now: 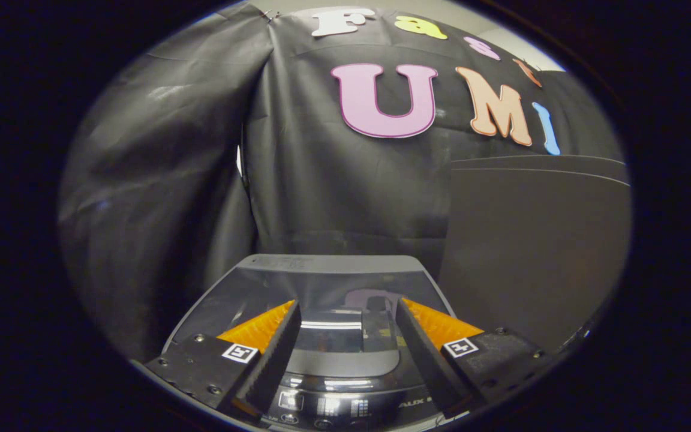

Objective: Put the clothes into the washing machine and then close the washing machine lid.

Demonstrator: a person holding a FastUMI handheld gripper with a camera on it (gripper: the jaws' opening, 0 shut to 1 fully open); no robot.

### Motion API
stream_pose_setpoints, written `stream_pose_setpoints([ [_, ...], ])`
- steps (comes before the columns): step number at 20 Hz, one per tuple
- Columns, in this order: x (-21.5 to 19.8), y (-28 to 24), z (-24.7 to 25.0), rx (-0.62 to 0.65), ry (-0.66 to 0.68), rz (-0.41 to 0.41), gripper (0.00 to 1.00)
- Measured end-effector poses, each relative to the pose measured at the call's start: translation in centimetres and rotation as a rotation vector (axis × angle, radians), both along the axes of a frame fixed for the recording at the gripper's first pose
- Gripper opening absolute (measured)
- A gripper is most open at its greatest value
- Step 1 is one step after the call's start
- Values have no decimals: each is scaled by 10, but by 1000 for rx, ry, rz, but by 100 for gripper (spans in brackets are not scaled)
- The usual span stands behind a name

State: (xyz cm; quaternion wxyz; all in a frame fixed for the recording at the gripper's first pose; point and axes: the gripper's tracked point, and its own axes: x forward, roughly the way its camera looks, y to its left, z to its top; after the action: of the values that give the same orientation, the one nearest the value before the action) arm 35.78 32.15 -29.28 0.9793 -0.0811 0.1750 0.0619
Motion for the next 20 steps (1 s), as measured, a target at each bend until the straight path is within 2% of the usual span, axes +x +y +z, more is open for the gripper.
stream_pose_setpoints([
  [14, -69, -22, -11, -7, 107, 22, 97],
  [20, -100, -37, 8, 18, 120, 29, 97],
])
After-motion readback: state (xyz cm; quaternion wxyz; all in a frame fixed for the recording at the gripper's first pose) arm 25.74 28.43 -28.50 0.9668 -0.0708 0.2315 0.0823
